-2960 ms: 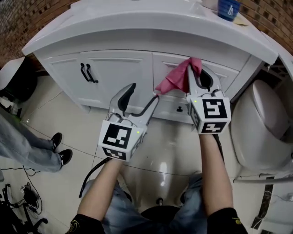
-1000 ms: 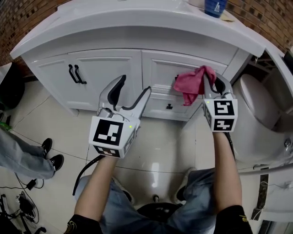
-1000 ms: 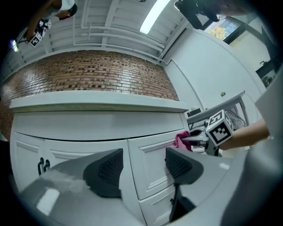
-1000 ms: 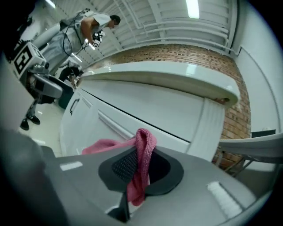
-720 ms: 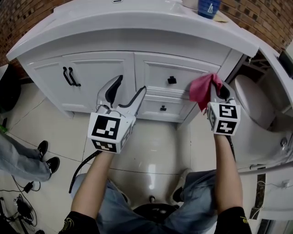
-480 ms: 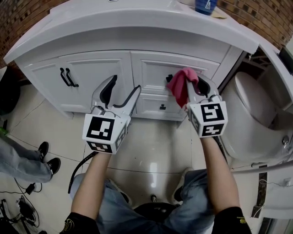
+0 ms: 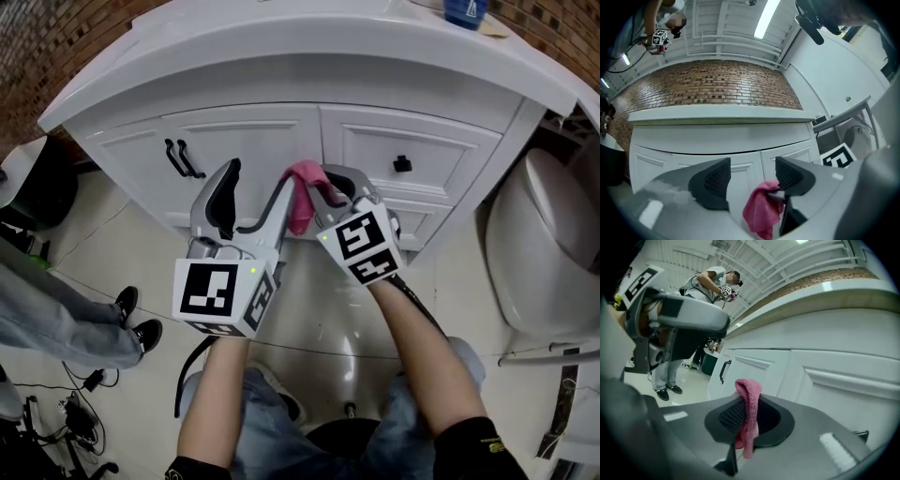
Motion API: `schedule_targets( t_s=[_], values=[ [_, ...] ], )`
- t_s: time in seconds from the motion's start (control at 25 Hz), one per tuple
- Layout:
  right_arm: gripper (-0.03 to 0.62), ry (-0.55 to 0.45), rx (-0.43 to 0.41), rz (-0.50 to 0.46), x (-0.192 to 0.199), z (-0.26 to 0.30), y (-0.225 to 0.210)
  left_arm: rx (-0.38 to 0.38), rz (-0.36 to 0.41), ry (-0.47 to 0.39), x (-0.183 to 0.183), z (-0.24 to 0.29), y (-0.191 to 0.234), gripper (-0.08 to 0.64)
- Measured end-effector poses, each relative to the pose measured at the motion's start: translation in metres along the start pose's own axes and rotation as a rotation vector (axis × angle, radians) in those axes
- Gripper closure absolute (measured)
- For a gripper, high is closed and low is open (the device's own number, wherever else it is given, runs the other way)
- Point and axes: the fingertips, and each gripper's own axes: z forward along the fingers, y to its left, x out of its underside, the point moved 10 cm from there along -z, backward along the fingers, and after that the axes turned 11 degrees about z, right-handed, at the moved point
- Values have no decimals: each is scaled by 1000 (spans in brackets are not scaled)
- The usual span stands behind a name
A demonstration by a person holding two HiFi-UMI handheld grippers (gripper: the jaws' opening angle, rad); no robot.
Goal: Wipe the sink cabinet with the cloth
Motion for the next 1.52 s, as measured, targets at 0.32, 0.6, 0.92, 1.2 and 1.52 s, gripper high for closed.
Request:
schedule_targets(
  t_s=[0.32, 0.6, 0.92, 1.2, 1.52],
  values=[
    [569, 53, 236, 125, 15, -19, -44, -9, 4, -1, 0, -12, 8, 259],
    [568, 103, 411, 42, 28, -83, -74, 44, -20, -18, -2, 4, -9, 261],
    [566, 93, 686, 235, 46, -162, -151, 86, -15, -21, -2, 22, -30, 261],
    [567, 82, 538, 285, 48, -149, -127, 60, -12, 5, 8, 24, -23, 261],
    [568, 106, 67, 329, 66, -44, -51, 32, -14, 28, 16, 26, -9, 262]
  ],
)
